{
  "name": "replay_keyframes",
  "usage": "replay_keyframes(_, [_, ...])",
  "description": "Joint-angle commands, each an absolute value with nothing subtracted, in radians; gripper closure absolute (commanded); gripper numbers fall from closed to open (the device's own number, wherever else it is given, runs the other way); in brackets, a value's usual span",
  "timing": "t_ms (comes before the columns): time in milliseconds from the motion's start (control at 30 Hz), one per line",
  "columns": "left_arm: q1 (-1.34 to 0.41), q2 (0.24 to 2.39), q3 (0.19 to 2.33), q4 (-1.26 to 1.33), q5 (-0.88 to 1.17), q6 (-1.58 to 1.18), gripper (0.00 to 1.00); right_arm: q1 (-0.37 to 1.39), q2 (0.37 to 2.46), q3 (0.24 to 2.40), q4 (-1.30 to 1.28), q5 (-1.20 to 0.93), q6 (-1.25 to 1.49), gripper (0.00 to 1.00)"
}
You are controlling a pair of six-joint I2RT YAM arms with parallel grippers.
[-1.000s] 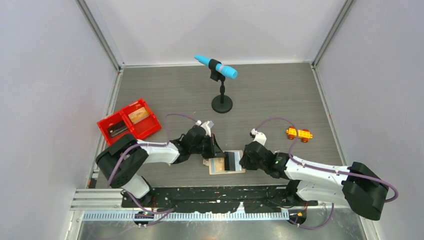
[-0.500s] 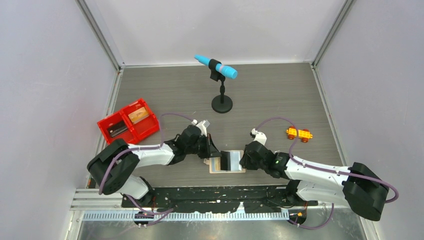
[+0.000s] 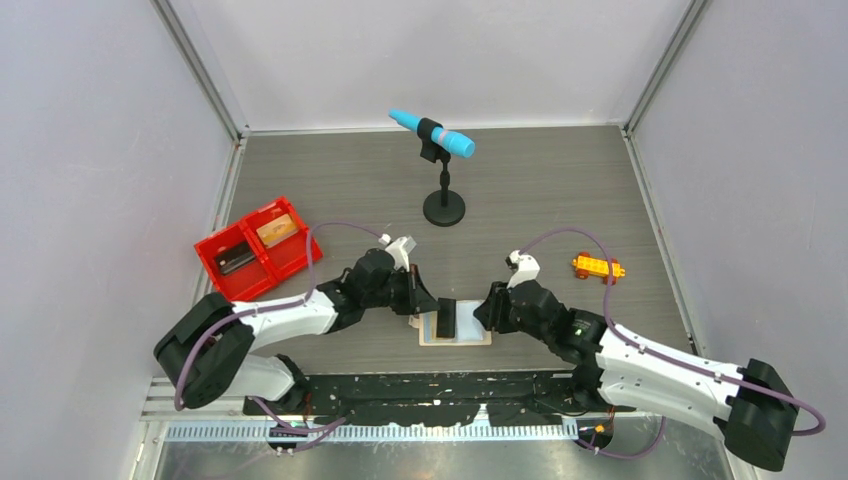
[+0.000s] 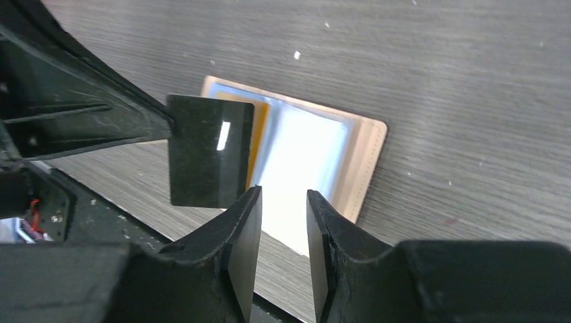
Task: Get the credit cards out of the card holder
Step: Remove the credit card from the card holder.
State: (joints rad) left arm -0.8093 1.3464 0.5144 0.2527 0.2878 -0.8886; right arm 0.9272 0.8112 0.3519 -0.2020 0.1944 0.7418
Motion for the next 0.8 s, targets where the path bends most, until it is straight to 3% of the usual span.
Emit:
replay_keyframes(0, [-0.802, 1.280, 0.522, 0.204, 0.287, -0.808, 1.00, 0.922, 0.741, 0.378, -0.101, 0.171, 0.659, 0.61])
replay_keyframes(267, [-0.802, 1.165, 0.538, 0.103, 0.282, -0.800, 1.00, 0.922, 0.703, 0.368, 0.034, 0.095, 0.535, 0.57])
replay_keyframes(433, [-0.802, 1.129, 0.614, -0.087, 0.232, -0.895, 1.00, 0.942, 0.706, 0.354, 0.104, 0.119, 0.429, 0.45])
replay_keyframes(767, [-0.788, 1.073, 0.688, -0.258, 0.134, -1.168, 1.00, 1.229, 0.771, 0.320, 0.344, 0.386, 0.057, 0.42])
